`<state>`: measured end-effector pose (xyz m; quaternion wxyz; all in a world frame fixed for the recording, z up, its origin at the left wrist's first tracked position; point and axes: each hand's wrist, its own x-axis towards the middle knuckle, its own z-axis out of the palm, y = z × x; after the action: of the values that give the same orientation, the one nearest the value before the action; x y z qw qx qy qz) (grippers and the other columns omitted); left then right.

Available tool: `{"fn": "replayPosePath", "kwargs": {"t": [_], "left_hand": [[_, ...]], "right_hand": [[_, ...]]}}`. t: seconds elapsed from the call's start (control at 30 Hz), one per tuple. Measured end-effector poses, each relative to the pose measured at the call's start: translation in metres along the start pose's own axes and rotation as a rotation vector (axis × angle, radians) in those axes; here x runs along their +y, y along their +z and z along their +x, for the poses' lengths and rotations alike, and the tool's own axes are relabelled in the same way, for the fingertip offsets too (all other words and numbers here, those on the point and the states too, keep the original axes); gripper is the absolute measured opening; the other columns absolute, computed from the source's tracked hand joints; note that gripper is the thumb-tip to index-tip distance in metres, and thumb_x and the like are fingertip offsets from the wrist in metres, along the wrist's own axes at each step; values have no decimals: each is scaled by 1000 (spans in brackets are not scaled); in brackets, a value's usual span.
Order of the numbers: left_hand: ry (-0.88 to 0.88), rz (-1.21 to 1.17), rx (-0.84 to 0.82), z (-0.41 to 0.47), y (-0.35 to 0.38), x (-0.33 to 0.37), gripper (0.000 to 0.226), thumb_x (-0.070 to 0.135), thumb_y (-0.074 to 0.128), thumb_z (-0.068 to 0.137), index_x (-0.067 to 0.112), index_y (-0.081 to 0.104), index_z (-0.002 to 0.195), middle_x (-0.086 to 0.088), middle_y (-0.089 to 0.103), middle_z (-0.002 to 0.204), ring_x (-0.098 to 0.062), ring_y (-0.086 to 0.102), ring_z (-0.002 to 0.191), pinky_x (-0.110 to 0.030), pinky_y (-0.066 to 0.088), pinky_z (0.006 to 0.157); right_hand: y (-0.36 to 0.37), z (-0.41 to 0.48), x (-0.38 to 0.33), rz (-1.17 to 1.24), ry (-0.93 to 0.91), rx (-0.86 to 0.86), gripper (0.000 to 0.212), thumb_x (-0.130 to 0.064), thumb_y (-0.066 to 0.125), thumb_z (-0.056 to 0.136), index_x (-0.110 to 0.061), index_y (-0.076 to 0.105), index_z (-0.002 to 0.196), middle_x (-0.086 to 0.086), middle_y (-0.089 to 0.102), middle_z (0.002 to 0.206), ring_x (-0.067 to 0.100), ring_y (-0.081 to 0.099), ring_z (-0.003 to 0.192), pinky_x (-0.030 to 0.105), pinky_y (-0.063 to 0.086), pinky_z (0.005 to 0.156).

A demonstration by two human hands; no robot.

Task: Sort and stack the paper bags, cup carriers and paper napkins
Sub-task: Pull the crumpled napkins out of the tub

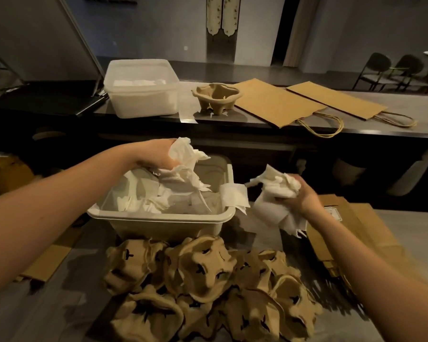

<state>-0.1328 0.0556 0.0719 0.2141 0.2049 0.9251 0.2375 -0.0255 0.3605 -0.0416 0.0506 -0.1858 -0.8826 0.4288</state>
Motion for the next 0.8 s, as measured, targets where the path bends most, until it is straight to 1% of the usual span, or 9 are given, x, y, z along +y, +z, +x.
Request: {"fn": "replayPosePath", "kwargs": {"t": [0.07,0.2,0.27,0.33,0.4,0.57,0.67,0.73,0.8], "left_hand": [[5,10,-9,2,4,2,68,19,71,82,17,35,139,-2,53,122,-19,52,110,-31,42,94],[26,-13,-26,2,12,10,65,21,72,81,16,38,136,-4,52,125,-19,52,111,-29,43,92],[34,-12,-20,0,14,11,63,21,71,82,16,38,135,-2,52,120,-17,53,107,-23,43,83],[23,-5,-6,-2,15,11,66,23,70,82,18,35,138,2,50,115,-11,52,97,-17,43,69],[11,3,10,-2,16,8,69,23,70,83,19,32,141,5,48,113,-6,50,88,-13,41,60],[-25,18,28,0,17,2,79,27,71,81,22,25,146,1,47,127,-13,49,102,-14,43,60],[-41,13,27,4,16,3,79,27,72,81,22,26,145,3,46,120,-14,49,102,-14,44,63],[-33,13,27,7,16,5,79,28,72,80,22,27,145,2,47,122,-14,49,102,-16,45,65],[-24,25,31,11,17,6,79,29,73,80,22,28,144,1,48,127,-14,48,104,-19,43,73]], "right_hand": [[16,-2,13,-178,-44,-12,55,-13,65,86,-19,39,134,3,51,122,24,48,119,24,39,92],[40,-8,32,25,-13,-49,59,-16,74,78,-20,46,129,-4,53,108,19,52,107,29,40,85],[54,-7,37,-39,-22,-122,62,-20,76,76,-22,46,131,-3,54,112,18,51,110,28,38,87],[68,-5,40,-195,-84,-236,68,-23,76,75,-20,43,134,3,54,123,22,48,120,28,36,92],[79,-4,41,-375,-89,-378,79,-29,74,77,-19,31,143,7,44,141,25,40,130,29,32,101],[83,2,40,-787,-90,-509,100,-55,67,76,-26,7,150,5,25,153,33,19,139,47,21,111],[72,8,39,-716,-66,-601,104,-55,69,73,-29,2,150,3,18,155,33,12,141,49,17,112],[58,12,35,-634,-74,-647,100,-51,69,76,-27,7,150,3,17,155,28,17,141,43,20,114],[43,16,29,-554,-75,-637,88,-45,68,80,-26,16,149,3,19,155,23,20,141,37,20,114]]}}
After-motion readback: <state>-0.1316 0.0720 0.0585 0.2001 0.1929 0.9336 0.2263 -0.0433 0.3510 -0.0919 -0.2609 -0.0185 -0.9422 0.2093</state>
